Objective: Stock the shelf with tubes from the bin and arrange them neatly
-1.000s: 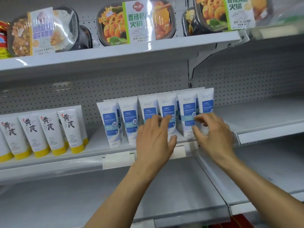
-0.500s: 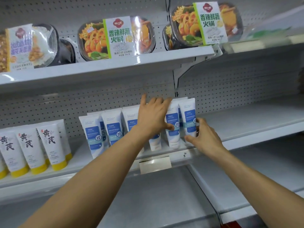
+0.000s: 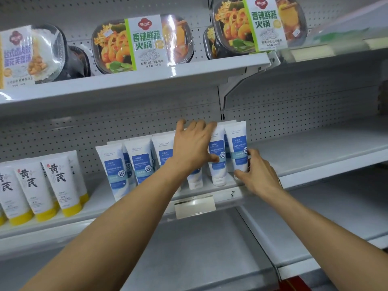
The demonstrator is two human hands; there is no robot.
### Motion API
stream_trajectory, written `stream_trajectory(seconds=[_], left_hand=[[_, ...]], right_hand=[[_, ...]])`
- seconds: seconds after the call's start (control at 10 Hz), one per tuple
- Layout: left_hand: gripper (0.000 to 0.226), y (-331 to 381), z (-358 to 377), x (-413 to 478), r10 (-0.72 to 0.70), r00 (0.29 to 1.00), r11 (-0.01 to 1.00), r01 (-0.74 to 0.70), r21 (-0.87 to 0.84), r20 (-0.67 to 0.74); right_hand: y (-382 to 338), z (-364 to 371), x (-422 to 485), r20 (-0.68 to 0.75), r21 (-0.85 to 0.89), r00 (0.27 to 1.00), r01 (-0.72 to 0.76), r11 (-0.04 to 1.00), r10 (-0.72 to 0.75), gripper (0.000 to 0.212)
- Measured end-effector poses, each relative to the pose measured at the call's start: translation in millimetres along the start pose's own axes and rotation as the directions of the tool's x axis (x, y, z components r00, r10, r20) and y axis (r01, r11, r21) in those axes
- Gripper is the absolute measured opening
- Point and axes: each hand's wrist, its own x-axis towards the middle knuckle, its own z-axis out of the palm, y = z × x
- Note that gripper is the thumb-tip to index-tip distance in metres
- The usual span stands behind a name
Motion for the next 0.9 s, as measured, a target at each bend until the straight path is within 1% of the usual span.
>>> stream_trajectory(seconds=[0.3,0.4,0.5,0.6,0.7,0.8,0.9], left_hand=[[0.092,0,-3,-1,-0.012,0.999,1.000,0.011,0.013,0.036],[0.092,2,-4,0,-0.014,0.999,1.000,0.013,0.013,0.048],[0.092,3,-6,-2,-0.020,0.998,1.000,0.020,0.011,0.059],[0.091,3,-10,-4,-0.030,0.997,0.999,0.032,-0.020,0.071],[0.083,3,-17,-9,-0.038,0.999,0.997,0.039,-0.067,0.020],[0.071,-2,-25,-25,-0.020,0.993,0.992,0.006,-0.123,-0.113],[0.067,-6,-35,-51,-0.040,0.994,0.977,0.017,-0.213,-0.105]], right_hand=[[1,-2,-1,0.016,-0.008,1.000,0.019,1.000,-0.018,0.059],[3,-3,0,0.001,-0.009,1.000,0.026,1.000,-0.026,0.063],[3,-6,-3,-0.041,-0.020,0.997,0.061,0.998,-0.062,0.063],[2,-13,-9,-0.073,-0.081,0.987,0.134,0.988,-0.140,0.059],[-2,-23,-18,-0.100,-0.189,0.969,0.204,0.960,-0.225,0.057],[-7,-33,-28,-0.150,-0.273,0.934,0.277,0.921,-0.325,0.055],[-16,-39,-38,-0.176,-0.282,0.920,0.293,0.914,-0.350,0.052]])
